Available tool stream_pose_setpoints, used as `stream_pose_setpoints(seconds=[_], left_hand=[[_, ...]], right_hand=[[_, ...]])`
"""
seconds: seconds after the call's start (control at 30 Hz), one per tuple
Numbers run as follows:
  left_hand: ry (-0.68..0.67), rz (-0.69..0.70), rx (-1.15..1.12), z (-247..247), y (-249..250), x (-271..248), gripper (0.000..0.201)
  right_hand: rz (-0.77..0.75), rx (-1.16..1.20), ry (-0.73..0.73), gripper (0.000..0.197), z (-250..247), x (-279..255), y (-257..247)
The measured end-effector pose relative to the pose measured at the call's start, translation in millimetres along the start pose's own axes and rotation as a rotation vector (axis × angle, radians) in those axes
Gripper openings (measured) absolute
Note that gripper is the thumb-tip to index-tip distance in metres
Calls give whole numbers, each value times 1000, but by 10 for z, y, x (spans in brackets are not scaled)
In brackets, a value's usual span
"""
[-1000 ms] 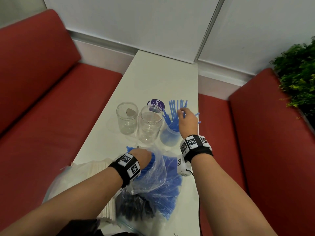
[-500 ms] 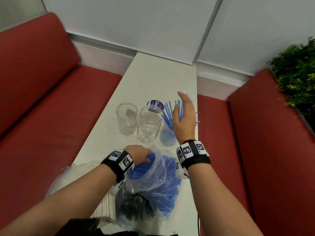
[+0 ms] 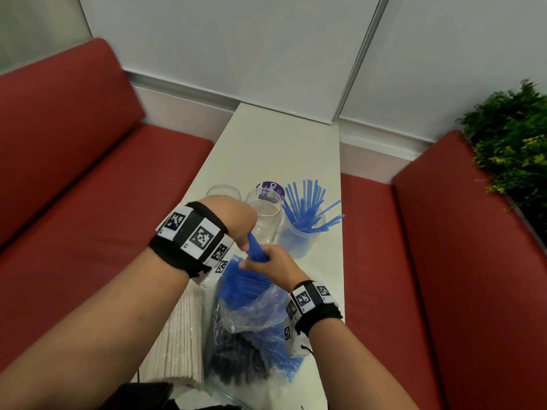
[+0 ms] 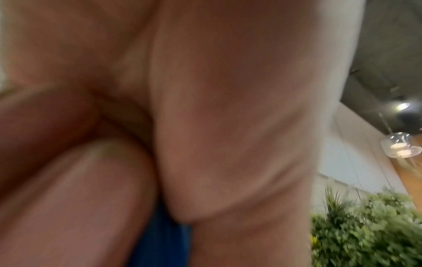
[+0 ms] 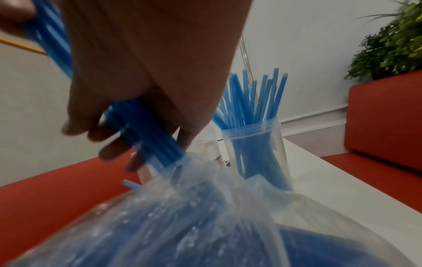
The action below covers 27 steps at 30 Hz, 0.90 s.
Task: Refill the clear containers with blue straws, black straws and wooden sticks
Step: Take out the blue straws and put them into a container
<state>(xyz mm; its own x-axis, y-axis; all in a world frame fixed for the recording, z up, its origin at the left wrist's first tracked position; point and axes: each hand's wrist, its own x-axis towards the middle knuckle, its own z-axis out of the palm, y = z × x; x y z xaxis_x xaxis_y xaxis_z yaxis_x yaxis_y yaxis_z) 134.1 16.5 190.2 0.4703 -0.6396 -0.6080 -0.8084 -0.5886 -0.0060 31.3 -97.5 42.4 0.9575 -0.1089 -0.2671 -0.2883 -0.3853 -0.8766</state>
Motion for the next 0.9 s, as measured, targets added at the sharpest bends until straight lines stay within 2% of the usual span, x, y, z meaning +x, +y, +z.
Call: stream_pose_setpoints(seconds=[0.07,0.17,0.23,0.3,0.37,0.43,0.47,0.5,0.53,0.57,0.6,0.67,0.7,0.73,0.8,0.87,0.9], left_hand=[[160,62,-77,-125,8,-103,37],[548,185,-273,-243,58,-169,53],[654,238,-365,-236,147,-157,52],[677,299,-519,-185,230,-136,44],[769,417,-804,-143,258,-138,36],[946,503,-1223,-136,196,-115,35],[1003,483,-1435,-125,147,-85,38],[997,419,-1607,-93,100,-37,42],[906,323,-1717,-33,63,26,44],[729,219,-1752,57,40,102,48],[497,133,-1735,166,53,166,56],[58,91,-1794,383,129,236,74],[-76,136,-1937,468,179,274,77],[-167,186,-2135,522,237,300,72],[-232,217,-2441,553,340,345,45],[-214,162,-2484,538,412,360,26],[-203,129,-2456,542,432,366,24]], right_hand=[[-17,82,108,25,56,-26,-41],[-84,150,205,36,46,-66,-151],[-105,210,222,39,22,-72,-256],[-110,266,227,39,-7,-63,-347],[-112,307,243,39,-75,-87,-430],[-134,369,285,39,-191,-144,-524],[-157,414,316,38,-267,-178,-599],[-185,467,349,37,-345,-209,-691],[-219,528,375,36,-420,-230,-797],[-260,591,391,35,-493,-244,-904],[-305,647,394,37,-559,-251,-1000],[-379,724,376,40,-646,-251,-1142],[-399,735,370,41,-653,-245,-1176],[-401,729,368,41,-635,-243,-1185],[-362,716,384,38,-557,-246,-1161],[-335,727,404,36,-503,-253,-1122],[-334,723,406,36,-502,-253,-1111]])
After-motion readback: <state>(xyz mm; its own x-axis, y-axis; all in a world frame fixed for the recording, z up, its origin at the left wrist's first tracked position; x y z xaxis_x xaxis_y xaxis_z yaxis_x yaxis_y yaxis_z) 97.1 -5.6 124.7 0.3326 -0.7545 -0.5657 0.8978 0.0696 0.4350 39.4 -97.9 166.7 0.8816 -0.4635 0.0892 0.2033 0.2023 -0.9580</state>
